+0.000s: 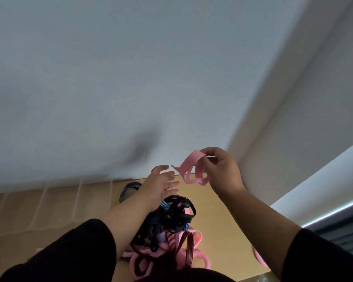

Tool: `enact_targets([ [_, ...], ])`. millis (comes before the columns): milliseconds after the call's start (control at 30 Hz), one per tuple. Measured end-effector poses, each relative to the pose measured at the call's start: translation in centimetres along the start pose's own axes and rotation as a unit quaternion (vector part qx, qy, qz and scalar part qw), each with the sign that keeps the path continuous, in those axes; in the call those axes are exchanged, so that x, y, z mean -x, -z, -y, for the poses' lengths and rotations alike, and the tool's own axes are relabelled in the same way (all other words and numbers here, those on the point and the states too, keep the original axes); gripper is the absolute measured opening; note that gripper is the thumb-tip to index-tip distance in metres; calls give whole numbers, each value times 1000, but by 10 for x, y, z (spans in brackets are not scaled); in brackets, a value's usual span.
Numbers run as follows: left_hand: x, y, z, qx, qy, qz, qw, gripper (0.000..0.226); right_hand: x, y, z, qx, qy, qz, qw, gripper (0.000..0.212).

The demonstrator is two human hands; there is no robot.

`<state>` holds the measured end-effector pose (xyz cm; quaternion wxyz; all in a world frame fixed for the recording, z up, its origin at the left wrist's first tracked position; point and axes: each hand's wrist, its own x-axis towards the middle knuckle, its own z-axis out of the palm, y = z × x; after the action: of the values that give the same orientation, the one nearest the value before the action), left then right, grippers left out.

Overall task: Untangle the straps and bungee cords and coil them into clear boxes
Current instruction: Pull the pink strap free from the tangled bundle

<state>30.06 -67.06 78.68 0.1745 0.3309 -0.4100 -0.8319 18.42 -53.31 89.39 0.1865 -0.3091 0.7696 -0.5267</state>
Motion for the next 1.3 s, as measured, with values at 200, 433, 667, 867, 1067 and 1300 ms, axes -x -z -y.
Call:
enact_targets([
  [200,8,-18,-13,-228,-94,131,960,55,20,12,-9,29,-24,-34,999,11],
  [433,18,-63,-28,-381,-173,234,878,8,40,33,-23,54,-76,-93,991,13],
  [667,18,-81,-36,-311,-196,266,891,24,59,55,-47,18,-114,-127,985,16],
  [867,20,-100,-39,-303,-159,282,896,33,63,69,-63,11,-149,-116,982,15],
  [1067,17,-114,-15,-422,-108,276,857,32,53,82,-60,-40,-114,-145,982,14],
  [1300,15,-133,2,-491,-46,244,835,26,46,95,-57,-20,-20,-118,993,24],
])
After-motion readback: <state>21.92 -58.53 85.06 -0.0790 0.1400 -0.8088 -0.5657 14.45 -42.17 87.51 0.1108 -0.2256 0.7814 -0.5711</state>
